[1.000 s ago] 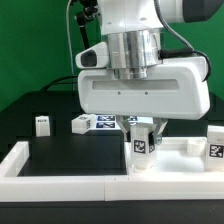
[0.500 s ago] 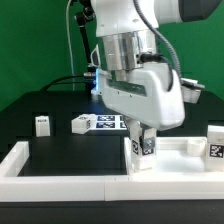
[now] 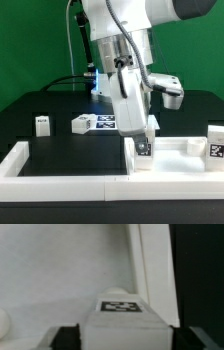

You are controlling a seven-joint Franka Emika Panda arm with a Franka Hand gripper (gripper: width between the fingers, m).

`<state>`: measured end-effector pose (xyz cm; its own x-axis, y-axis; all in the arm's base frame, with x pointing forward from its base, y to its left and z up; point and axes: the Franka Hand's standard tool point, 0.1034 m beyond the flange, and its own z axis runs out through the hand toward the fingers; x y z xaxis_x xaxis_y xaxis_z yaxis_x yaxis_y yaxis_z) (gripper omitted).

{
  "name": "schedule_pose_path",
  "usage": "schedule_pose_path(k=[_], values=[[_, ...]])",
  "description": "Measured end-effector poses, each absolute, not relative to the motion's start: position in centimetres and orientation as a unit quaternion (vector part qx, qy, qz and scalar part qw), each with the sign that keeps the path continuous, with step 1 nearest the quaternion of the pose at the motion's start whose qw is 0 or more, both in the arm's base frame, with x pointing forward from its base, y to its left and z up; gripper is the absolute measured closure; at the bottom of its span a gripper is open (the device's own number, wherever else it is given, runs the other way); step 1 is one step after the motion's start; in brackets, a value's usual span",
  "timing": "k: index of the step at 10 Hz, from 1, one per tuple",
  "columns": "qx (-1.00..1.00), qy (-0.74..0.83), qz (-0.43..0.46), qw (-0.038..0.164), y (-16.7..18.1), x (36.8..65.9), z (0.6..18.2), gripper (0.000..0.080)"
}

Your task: Assemble square table

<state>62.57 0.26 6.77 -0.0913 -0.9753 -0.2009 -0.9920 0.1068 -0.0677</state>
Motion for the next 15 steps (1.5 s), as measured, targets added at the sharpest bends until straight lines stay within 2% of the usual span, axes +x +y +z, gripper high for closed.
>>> schedule_pose_path(k=[1, 2, 3, 6, 7, 9, 11, 12, 13, 14, 15], values=[[-0.711, 0.696, 0.028, 0.093, 0.5, 62.5, 6.8, 0.0302], [-0.776, 0.625, 0.010, 0.083, 0.9, 62.6, 6.9, 0.0178], [-0.860, 0.505, -0.014, 0.069, 1.4, 62.9, 7.1, 0.0158], [-0.912, 0.405, -0.023, 0.066, 1.3, 62.9, 7.0, 0.0151], [-0.937, 0.344, -0.026, 0.058, 1.2, 62.9, 7.0, 0.0151], [-0.984, 0.175, -0.031, 0.027, 1.1, 63.1, 7.2, 0.0151], [-0.983, 0.179, -0.030, 0.025, 1.1, 63.1, 7.1, 0.0173], [-0.984, 0.175, -0.030, 0.024, 1.1, 63.1, 7.1, 0.0357], [-0.979, 0.201, -0.030, 0.026, 1.1, 63.1, 7.1, 0.0357], [-0.968, 0.246, -0.028, 0.026, 0.9, 63.0, 7.0, 0.0508], [-0.959, 0.282, -0.027, 0.027, 0.8, 63.0, 7.0, 0.0506]])
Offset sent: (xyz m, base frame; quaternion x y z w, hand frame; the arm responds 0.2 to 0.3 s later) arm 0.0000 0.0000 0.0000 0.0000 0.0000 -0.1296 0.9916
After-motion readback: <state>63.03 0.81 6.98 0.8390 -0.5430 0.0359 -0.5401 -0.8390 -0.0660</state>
